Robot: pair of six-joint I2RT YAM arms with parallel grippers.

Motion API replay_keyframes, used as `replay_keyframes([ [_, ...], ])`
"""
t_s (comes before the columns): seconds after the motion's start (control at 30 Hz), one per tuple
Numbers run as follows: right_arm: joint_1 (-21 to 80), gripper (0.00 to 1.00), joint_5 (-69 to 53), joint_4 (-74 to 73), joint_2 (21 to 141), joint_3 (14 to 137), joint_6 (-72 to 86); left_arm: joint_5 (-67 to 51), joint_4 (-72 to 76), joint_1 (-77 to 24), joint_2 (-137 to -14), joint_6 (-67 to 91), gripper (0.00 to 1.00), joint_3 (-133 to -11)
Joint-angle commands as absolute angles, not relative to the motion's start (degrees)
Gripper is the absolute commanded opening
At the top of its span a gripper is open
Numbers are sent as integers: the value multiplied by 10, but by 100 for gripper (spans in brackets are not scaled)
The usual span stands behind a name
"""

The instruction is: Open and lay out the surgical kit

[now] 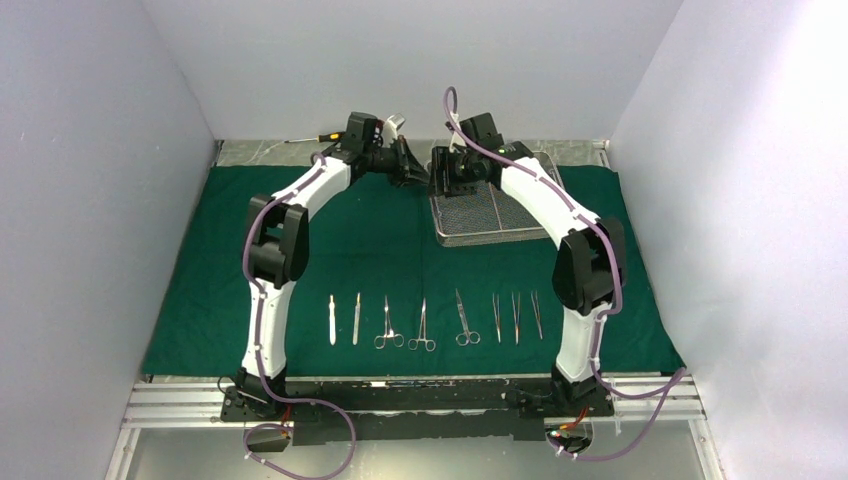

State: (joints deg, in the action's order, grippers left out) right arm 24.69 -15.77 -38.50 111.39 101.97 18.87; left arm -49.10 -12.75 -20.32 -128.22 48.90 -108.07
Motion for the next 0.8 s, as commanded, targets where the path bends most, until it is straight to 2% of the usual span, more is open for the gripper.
replay_keyframes([
  [0.0, 238, 60, -223, -294, 1050, 969, 215, -538, -115, -185, -1218, 450, 0, -1051],
  [0.13, 232, 60, -299, -242, 1037, 941, 250, -597, -70, -171, -1186, 443, 0, -1021],
  [0.3, 232, 51, -370, -162, 1029, 900, 298, -649, -21, -159, -1154, 448, 0, -986],
  [0.5, 233, 38, -424, -43, 1039, 859, 377, -662, -51, -155, -1128, 407, 0, -985],
  [0.7, 233, 41, -447, 79, 1019, 809, 446, -670, -27, -145, -1112, 425, 0, -964],
  [0.77, 234, 38, -450, 86, 1023, 806, 453, -674, -7, -143, -1106, 435, 0, -955],
])
